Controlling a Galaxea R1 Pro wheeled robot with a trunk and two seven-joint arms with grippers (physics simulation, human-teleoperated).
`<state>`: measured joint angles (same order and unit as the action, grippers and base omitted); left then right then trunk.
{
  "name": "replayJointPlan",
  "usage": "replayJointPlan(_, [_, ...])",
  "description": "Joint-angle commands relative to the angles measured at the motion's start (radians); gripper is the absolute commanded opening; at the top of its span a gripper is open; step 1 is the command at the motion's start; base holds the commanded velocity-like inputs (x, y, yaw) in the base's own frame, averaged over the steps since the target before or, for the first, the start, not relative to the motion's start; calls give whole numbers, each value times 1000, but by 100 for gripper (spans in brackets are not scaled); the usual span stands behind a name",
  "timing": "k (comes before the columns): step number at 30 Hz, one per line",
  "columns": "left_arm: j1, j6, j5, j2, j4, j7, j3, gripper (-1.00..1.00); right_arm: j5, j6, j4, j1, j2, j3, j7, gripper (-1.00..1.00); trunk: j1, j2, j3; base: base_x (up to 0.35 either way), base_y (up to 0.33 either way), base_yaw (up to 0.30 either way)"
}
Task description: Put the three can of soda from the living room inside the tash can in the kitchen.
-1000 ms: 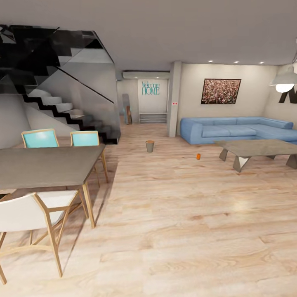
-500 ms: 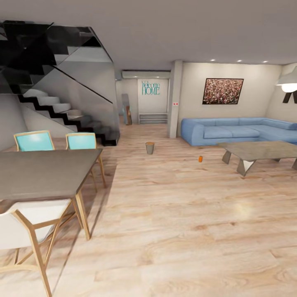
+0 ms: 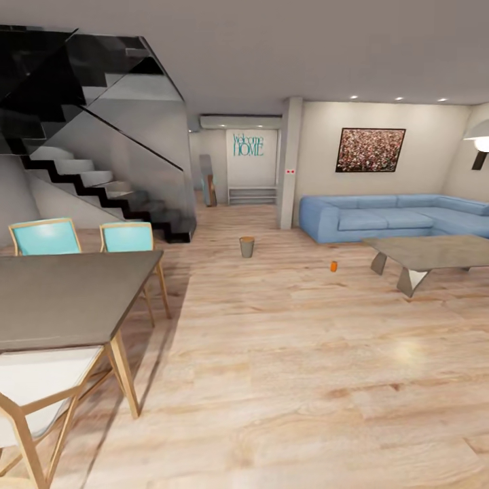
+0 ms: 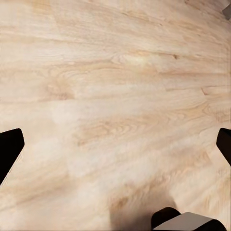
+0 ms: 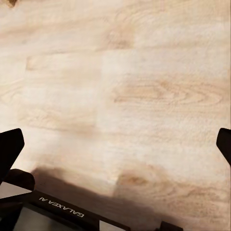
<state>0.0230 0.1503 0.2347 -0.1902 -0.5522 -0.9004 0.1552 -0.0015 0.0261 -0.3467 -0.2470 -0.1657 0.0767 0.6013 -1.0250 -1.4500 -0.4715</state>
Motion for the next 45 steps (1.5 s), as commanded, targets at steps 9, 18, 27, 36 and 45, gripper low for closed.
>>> replayJointPlan(9, [0, 0, 0, 0, 0, 0, 0, 100, 0, 0, 0, 0, 0, 0, -1, 100, 0, 0, 0, 347, 0, 0])
replayJointPlan(18, [0, 0, 0, 0, 0, 0, 0, 100, 0, 0, 0, 0, 0, 0, -3, 100, 0, 0, 0, 347, 0, 0])
replayJointPlan(27, [0, 0, 0, 0, 0, 0, 0, 100, 0, 0, 0, 0, 0, 0, -5, 100, 0, 0, 0, 347, 0, 0])
replayJointPlan(36, [0, 0, 0, 0, 0, 0, 0, 100, 0, 0, 1, 0, 0, 0, -48, 100, 0, 0, 0, 347, 0, 0])
replayJointPlan(45, [0, 0, 0, 0, 0, 0, 0, 100, 0, 0, 1, 0, 0, 0, -58, 100, 0, 0, 0, 347, 0, 0])
